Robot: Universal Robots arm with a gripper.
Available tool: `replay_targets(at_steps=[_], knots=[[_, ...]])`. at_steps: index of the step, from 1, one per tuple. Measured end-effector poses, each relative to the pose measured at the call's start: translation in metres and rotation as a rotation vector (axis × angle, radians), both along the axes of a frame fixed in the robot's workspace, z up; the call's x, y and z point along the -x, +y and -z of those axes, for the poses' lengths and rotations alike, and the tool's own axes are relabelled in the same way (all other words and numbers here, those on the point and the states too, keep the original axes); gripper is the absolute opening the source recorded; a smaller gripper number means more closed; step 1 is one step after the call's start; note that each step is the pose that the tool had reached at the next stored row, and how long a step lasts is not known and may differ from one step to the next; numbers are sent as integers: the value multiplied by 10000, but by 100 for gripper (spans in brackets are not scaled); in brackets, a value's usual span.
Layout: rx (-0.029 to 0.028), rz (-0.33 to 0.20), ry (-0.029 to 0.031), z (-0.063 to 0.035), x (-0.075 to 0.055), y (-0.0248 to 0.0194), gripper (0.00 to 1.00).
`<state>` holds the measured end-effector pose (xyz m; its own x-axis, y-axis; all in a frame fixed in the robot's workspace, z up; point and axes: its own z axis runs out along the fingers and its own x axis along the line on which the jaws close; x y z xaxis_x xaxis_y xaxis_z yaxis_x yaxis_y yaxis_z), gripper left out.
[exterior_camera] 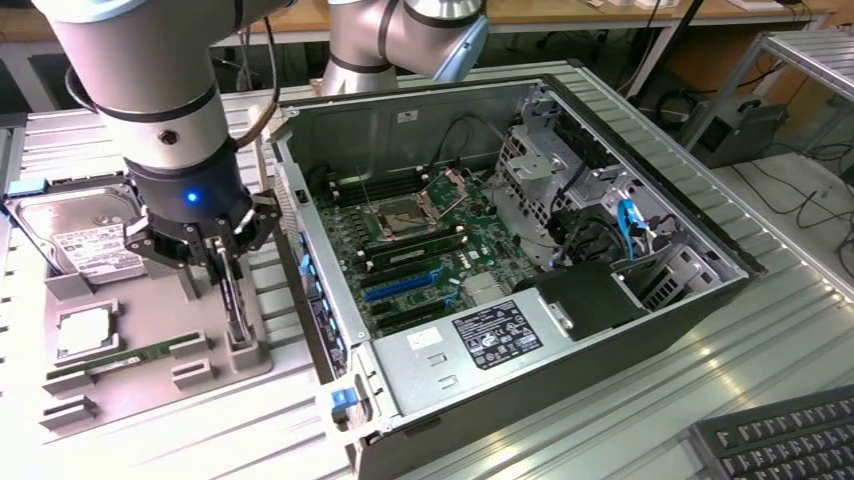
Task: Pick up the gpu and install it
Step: 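Pick up the gpu and move the gpu toward the slot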
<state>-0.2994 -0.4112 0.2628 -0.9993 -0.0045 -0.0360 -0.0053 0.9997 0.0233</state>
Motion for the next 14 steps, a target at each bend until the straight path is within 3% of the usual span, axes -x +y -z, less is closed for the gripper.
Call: replay_targets(at_steps=[3, 8, 12, 14], knots=[[0, 0, 7, -86, 0, 0, 26], [-1, -1, 36, -327, -1, 0, 26], [0, -1, 111, -512, -4, 0, 26], [1, 0, 183, -654, -10, 0, 26]])
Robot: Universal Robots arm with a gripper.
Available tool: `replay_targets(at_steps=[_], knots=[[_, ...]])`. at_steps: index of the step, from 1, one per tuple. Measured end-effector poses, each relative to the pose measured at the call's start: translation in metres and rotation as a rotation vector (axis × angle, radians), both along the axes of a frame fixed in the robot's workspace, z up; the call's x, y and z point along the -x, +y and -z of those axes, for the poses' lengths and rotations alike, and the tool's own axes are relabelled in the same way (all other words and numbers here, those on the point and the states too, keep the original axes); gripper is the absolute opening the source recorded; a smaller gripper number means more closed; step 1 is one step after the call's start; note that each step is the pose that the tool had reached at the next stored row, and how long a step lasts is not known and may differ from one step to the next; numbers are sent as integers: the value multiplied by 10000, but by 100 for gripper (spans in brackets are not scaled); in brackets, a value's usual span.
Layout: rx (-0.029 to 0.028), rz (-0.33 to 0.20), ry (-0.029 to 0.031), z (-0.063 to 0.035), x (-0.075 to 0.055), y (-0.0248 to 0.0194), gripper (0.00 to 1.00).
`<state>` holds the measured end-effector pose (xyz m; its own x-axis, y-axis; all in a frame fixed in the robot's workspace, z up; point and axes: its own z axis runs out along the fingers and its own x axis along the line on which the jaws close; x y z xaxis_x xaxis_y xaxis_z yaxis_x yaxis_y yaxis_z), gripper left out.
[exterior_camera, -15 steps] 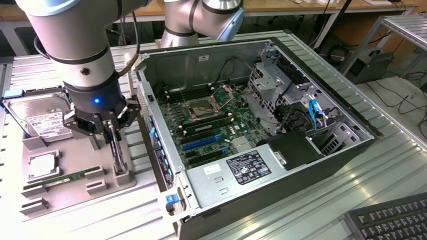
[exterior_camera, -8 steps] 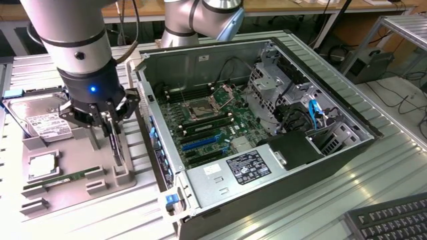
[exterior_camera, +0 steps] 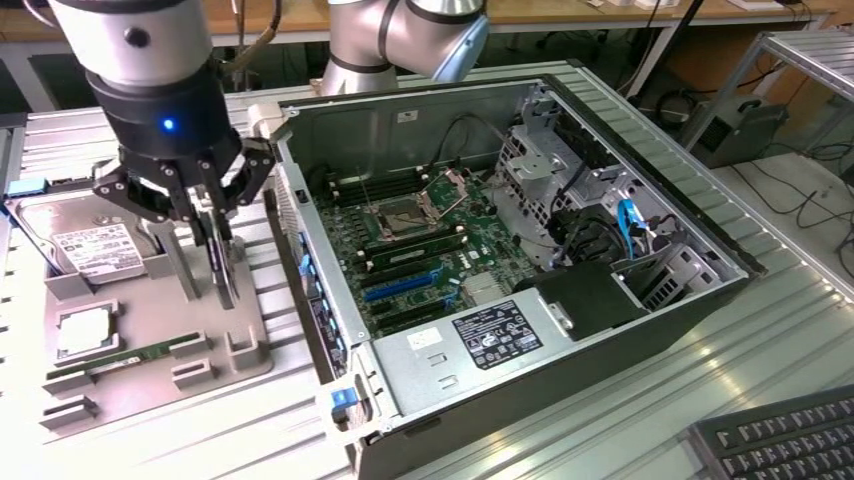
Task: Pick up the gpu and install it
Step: 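Pick up the gpu and move the gpu toward the slot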
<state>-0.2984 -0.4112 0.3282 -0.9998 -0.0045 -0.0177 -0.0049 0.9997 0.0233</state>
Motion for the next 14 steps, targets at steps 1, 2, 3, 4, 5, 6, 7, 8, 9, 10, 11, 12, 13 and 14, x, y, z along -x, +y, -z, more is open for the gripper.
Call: replay_targets(at_steps=[1, 2, 3, 4, 5, 6, 7, 8, 9, 10, 11, 12, 13, 14], knots=[[-1, -1, 33, -64, -4, 0, 26], [0, 0, 74, -137, -10, 0, 26], [0, 0, 100, -182, -14, -1, 26], [-1, -1, 127, -229, -20, -1, 26], [-1, 0, 155, -274, -28, -3, 26], [0, 0, 189, -321, -39, -5, 26], [0, 0, 219, -368, -51, -8, 26], [-1, 0, 247, -410, -65, -11, 26], [-1, 0, 281, -460, -84, -17, 26], [-1, 0, 307, -501, -102, -23, 26], [-2, 0, 334, -543, -124, -29, 26], [-1, 0, 369, -595, -153, -37, 26], [-1, 0, 397, -638, -181, -45, 26], [-1, 0, 428, -685, -216, -54, 26]])
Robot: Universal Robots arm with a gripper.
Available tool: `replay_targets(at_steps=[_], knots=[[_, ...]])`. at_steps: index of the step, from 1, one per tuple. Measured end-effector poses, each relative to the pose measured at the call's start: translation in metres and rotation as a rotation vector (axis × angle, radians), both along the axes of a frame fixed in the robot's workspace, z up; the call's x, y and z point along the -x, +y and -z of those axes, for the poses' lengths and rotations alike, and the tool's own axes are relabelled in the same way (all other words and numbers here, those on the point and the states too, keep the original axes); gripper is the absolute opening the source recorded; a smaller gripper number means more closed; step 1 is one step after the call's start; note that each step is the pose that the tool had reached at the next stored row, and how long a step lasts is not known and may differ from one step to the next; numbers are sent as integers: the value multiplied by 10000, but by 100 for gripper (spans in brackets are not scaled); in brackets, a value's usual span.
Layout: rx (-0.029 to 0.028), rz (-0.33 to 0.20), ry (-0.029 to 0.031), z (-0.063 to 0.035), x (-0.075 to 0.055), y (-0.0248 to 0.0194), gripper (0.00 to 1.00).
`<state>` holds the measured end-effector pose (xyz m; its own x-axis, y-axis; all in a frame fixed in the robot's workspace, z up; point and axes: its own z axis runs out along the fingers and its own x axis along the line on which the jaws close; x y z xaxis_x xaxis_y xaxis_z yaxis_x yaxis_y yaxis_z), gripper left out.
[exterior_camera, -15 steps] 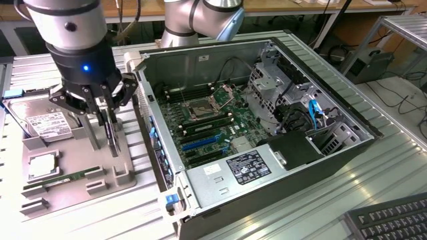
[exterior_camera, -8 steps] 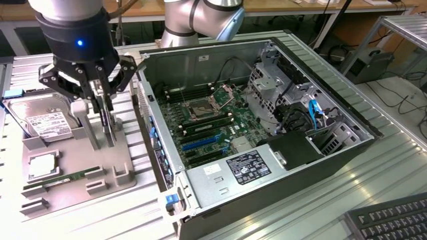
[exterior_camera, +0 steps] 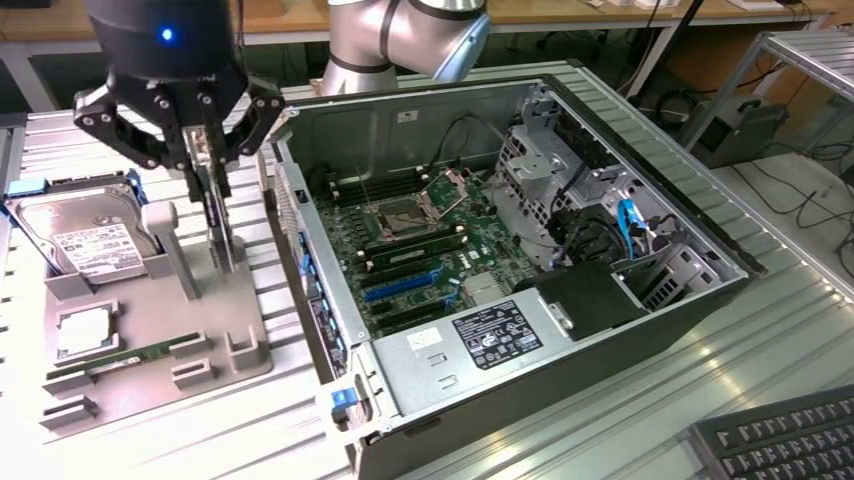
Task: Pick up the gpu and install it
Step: 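Pick up the gpu and move the gpu toward the slot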
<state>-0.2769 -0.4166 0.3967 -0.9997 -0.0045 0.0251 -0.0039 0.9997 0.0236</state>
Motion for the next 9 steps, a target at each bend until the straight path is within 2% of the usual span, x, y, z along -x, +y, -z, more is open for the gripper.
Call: replay_targets(at_steps=[1, 2, 9], knots=[[1, 0, 69, -102, -85, -22, 26], [0, 0, 104, -163, -139, -36, 26], [-1, -1, 271, -483, -451, -123, 26]])
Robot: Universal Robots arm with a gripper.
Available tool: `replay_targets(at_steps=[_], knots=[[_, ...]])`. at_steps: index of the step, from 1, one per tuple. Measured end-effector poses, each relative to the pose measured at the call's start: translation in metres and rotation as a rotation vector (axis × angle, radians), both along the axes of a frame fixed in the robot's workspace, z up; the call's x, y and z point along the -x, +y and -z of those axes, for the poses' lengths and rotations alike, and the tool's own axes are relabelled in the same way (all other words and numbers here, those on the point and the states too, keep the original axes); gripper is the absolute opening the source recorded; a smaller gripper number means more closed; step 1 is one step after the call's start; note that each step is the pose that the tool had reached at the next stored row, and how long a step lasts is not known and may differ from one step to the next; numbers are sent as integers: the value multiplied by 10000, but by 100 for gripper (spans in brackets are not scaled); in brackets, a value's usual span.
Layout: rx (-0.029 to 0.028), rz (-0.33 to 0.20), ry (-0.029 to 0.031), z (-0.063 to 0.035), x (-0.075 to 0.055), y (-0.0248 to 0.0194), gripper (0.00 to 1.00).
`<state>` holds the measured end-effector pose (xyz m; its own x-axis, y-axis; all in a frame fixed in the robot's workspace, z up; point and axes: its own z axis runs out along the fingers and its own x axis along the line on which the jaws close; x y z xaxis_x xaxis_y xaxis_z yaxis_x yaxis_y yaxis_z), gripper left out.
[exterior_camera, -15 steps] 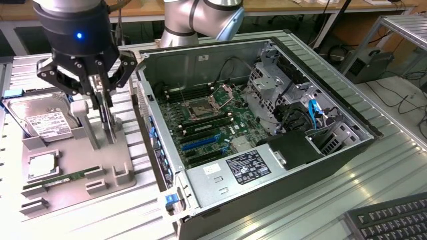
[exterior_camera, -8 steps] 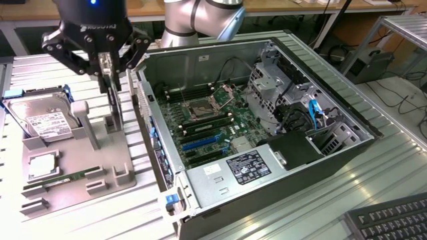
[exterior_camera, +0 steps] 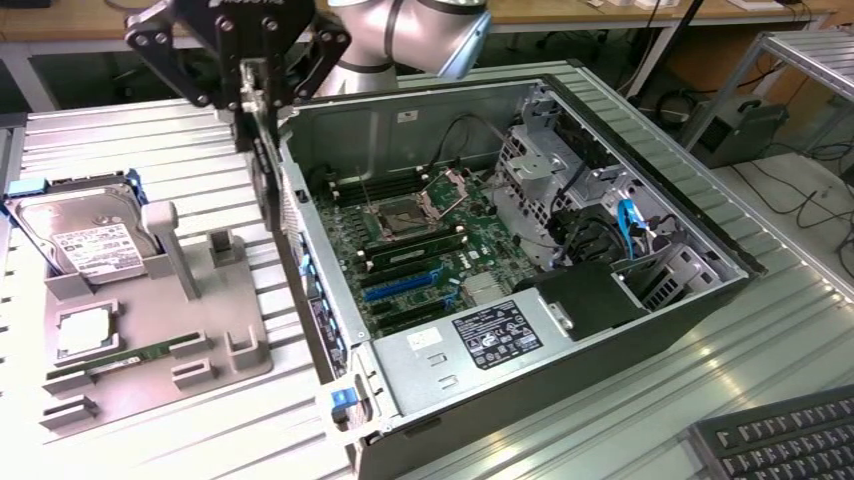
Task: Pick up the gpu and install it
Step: 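Pick up the gpu and move the gpu toward the slot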
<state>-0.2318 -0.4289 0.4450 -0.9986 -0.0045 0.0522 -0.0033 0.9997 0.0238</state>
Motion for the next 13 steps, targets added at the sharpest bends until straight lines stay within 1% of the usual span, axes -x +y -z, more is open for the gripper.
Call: replay_targets(at_steps=[2, 3, 5, 8, 13], knots=[[2, 1, 59, -79, -90, -22, 26], [1, 0, 82, -100, -136, -31, 26], [-1, 0, 110, -117, -223, -43, 26], [1, 0, 134, -121, -376, -57, 26], [-8, 1, 146, -118, -602, -71, 26]])
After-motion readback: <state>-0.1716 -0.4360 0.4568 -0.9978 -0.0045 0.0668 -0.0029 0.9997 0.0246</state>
